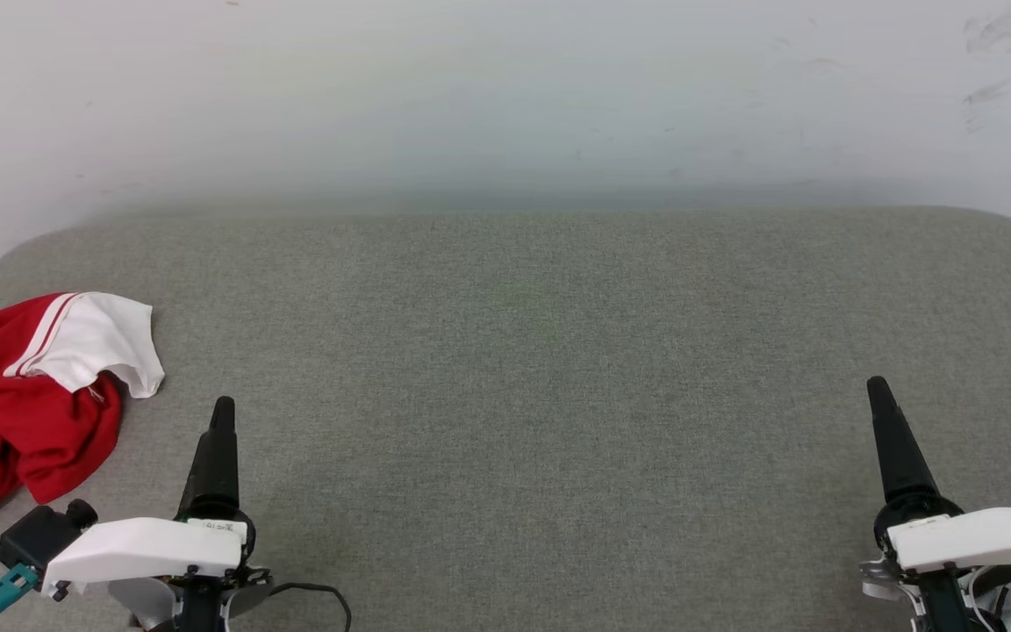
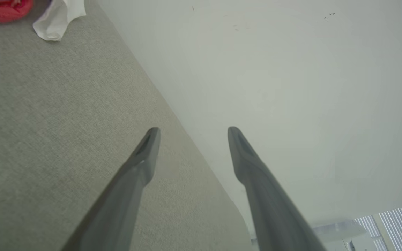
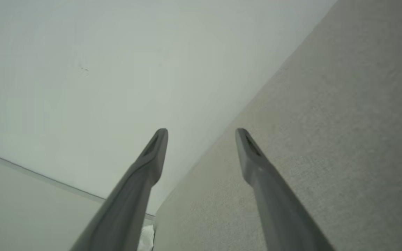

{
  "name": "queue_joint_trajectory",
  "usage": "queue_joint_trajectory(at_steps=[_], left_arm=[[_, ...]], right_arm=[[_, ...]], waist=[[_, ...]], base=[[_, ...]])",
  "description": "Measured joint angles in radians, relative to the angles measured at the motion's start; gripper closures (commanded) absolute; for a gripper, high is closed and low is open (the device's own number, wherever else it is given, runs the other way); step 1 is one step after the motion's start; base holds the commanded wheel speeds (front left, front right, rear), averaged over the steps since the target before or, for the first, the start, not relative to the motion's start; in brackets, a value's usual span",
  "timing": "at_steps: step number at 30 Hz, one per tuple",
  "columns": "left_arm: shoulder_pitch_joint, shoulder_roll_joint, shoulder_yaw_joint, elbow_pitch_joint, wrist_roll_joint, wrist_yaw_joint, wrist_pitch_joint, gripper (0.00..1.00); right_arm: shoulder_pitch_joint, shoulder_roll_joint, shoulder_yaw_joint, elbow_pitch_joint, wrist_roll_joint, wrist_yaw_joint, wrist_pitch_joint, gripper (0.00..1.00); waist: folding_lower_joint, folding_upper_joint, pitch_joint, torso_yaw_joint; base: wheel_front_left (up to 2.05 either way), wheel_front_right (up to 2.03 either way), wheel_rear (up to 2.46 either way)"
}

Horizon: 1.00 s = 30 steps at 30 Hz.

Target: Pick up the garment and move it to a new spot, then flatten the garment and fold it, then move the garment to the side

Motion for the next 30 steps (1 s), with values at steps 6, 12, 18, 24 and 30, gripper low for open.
queue_joint_trajectory(at_steps=[6, 12, 18, 24, 30], left_arm=[[0.000, 0.000, -0.024, -0.029, 0.143, 0.040, -0.024, 0.00], [0.000, 0.004, -0.046, -0.045, 0.276, 0.072, -0.044, 0.00], [0.001, 0.027, -0.085, -0.049, 0.382, 0.111, -0.063, 0.00], [0.001, 0.057, -0.130, -0.049, 0.471, 0.160, -0.083, 0.00], [0.001, 0.088, -0.173, -0.051, 0.545, 0.208, -0.100, 0.00]], right_arm=[[0.000, 0.000, 0.015, -0.022, -0.148, 0.000, -0.021, 0.00], [0.000, 0.000, 0.027, -0.032, -0.280, 0.000, -0.043, 0.00], [0.000, 0.000, 0.033, -0.045, -0.389, 0.000, -0.063, 0.00], [0.000, 0.000, 0.036, -0.054, -0.479, 0.000, -0.082, 0.00], [0.000, 0.000, 0.040, -0.060, -0.568, 0.000, -0.100, 0.00]], waist=[[0.0000, 0.0000, 0.001, 0.001], [0.0000, 0.0000, 0.002, 0.001], [0.0000, 0.0000, 0.003, 0.001], [0.0000, 0.0000, 0.003, 0.001], [0.0000, 0.0000, 0.003, 0.000]], base=[[0.00, 0.00, 0.00], [0.00, 0.00, 0.00], [0.00, 0.00, 0.00], [0.00, 0.00, 0.00], [0.00, 0.00, 0.00]])
